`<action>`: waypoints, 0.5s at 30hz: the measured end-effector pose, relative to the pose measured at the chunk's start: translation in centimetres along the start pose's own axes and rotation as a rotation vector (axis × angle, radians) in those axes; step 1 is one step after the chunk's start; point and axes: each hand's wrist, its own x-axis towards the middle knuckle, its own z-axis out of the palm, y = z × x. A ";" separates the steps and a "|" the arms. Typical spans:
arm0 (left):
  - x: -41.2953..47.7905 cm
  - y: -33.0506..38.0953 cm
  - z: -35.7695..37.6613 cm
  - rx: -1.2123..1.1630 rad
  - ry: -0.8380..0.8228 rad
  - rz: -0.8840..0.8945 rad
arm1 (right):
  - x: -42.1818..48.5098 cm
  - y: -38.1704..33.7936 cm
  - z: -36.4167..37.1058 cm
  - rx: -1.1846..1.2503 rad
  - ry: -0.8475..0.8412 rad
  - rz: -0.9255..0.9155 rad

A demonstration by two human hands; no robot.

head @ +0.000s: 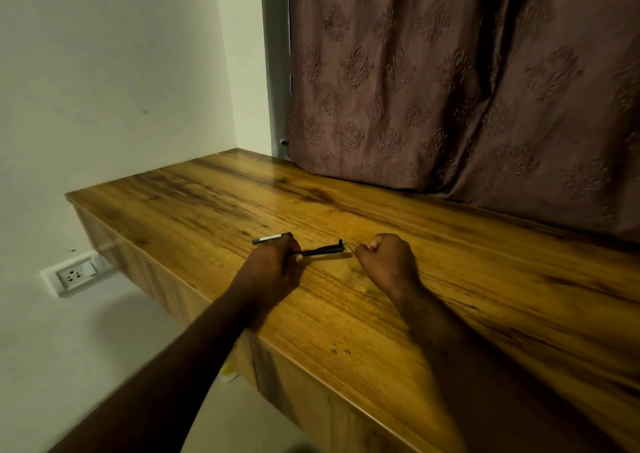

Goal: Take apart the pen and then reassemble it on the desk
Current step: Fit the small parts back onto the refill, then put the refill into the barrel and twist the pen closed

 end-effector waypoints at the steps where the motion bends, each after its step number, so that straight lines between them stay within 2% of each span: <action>1: 0.0 0.0 0.0 -0.004 0.009 0.006 | 0.0 0.1 0.0 0.000 -0.009 -0.009; 4: 0.1 0.4 -0.3 0.018 0.049 0.010 | 0.0 0.1 0.3 -0.049 -0.023 -0.050; 9: -0.1 0.3 0.0 0.037 0.124 0.021 | -0.2 -0.4 0.8 -0.337 -0.020 -0.149; 15: -0.2 0.3 0.1 0.009 0.085 0.005 | -0.3 -0.3 0.9 -0.351 0.016 -0.126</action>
